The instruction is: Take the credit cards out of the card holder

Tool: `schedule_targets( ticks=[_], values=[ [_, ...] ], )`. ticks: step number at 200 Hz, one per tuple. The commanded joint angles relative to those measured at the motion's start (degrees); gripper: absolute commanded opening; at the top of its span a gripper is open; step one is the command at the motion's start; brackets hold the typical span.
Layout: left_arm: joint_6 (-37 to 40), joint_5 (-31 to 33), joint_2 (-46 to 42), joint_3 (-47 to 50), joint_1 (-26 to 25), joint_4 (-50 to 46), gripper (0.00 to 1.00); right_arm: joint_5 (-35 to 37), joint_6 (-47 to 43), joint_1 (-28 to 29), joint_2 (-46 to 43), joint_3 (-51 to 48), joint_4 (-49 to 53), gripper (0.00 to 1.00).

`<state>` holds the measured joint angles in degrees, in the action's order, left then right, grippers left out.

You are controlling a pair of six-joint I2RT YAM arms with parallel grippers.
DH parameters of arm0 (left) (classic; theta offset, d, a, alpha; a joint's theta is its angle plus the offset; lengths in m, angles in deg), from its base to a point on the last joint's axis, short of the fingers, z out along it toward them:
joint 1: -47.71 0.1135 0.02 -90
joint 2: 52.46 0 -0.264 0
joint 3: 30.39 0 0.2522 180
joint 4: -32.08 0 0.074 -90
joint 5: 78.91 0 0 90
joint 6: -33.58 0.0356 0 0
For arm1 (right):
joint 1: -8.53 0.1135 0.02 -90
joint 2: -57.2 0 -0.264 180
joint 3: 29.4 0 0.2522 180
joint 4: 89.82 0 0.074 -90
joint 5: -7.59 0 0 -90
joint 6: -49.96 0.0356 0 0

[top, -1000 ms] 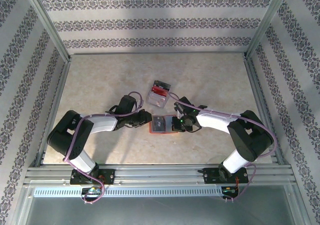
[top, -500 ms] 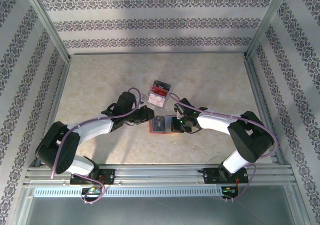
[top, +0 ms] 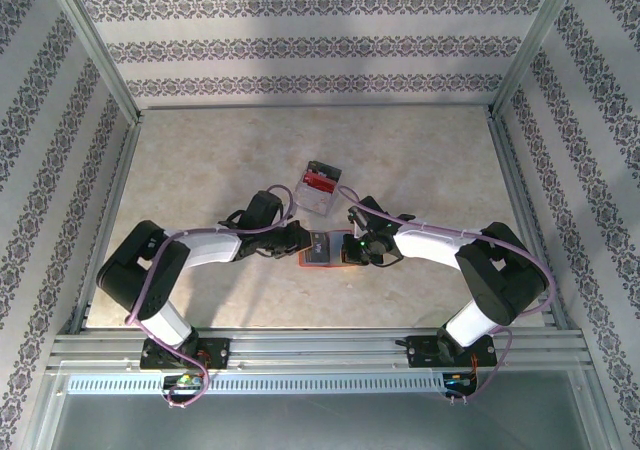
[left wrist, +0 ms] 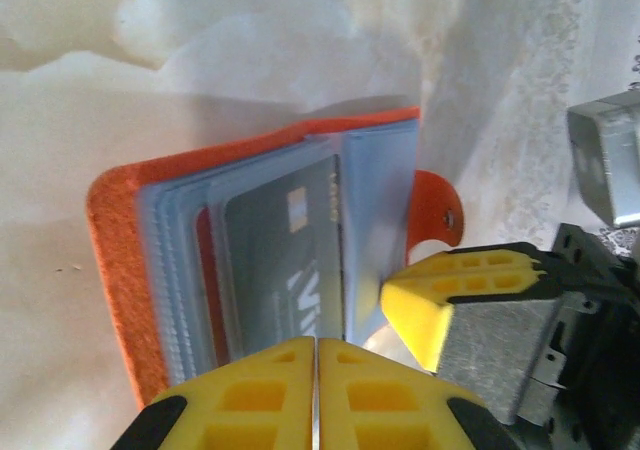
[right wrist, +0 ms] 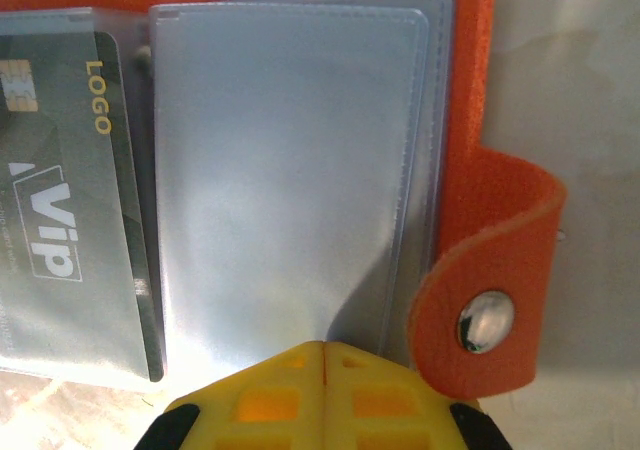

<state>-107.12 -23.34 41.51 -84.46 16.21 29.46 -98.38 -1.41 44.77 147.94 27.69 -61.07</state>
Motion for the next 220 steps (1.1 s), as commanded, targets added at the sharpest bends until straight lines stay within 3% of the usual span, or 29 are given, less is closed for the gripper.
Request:
schedule_targets(
  ticks=[1, 99, 141, 175, 220],
  values=[
    [1.7, 1.8, 1.6, -0.8, -0.4, -0.4, 0.09, 1.7, -1.3, 0.1, 0.2, -1.1, 4.6, 0.02],
    [2.6, 5.6, 3.1, 2.8, -0.3, -1.2, 0.06, 2.1, -4.6, -3.2, -1.1, -0.3, 7.4, 0.03],
    [2.6, 5.6, 3.3, 3.7, -0.3, -0.7, 0.06, -6.5, -5.0, -5.2, -5.0, 1.5, 5.4, 0.09],
    [2.3, 5.3, 3.3, 4.1, -0.3, 0.0, 0.06, -7.9, -5.4, -5.4, -12.2, 5.8, 9.2, 0.18],
    [2.2, 5.4, 3.2, 4.1, -0.3, 0.1, 0.06, -14.4, -0.5, -1.8, -12.8, 10.1, 3.9, 0.11]
  ],
)
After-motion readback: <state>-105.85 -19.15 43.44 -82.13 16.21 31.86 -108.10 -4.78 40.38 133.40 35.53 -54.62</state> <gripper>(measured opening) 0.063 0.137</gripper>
